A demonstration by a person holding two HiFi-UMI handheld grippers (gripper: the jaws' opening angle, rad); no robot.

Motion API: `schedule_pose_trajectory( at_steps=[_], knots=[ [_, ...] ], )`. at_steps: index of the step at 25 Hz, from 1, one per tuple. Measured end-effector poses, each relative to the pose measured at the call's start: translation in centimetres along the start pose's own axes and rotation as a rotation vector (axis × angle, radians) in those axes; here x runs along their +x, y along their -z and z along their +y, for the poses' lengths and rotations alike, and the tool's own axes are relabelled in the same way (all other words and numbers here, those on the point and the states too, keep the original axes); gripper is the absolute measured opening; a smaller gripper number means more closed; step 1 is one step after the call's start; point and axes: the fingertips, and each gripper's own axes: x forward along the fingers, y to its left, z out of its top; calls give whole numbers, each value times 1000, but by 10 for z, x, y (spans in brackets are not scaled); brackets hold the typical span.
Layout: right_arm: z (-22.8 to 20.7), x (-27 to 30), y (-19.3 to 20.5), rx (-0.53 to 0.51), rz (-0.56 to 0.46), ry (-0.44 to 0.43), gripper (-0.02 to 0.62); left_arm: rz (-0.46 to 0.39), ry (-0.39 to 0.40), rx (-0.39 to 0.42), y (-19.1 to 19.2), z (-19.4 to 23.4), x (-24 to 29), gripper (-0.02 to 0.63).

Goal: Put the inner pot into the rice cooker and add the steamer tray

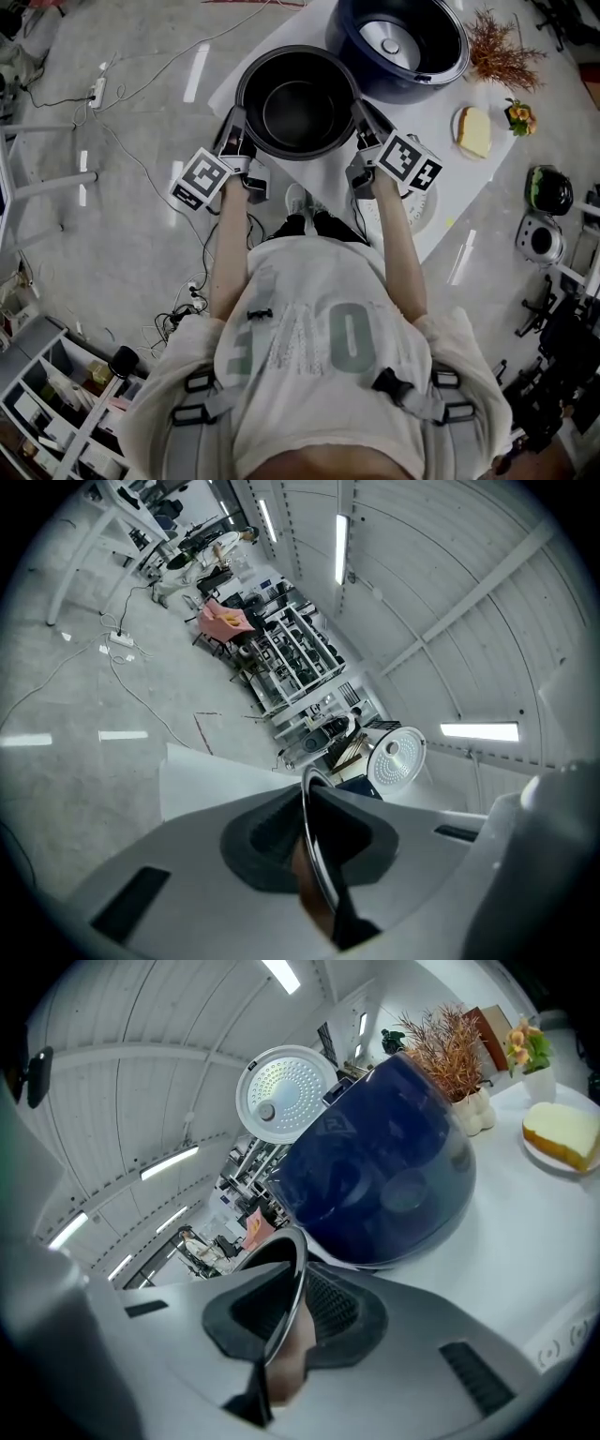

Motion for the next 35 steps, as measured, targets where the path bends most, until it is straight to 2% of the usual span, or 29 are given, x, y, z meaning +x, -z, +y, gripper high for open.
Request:
schedule_pose_trajectory(
  at_steps=[6, 11, 22, 31, 35],
  knots=[
    [-1, 0, 1, -1, 2, 32, 48, 8, -22, 23, 1, 0, -1, 43],
    [2, -8, 0, -54, 31, 41, 52, 7, 12, 46, -4, -14, -4, 40],
    [67, -24, -40, -183, -51, -7, 54, -40, 85, 159, -48, -61, -20, 41],
    [109, -52, -98, -241, -165, -47, 54, -75, 217, 263, -79, -134, -17, 41],
    [131, -68, -130, -231, -231, -110, 52, -111, 293, 298, -95, -176, -15, 41]
  ],
)
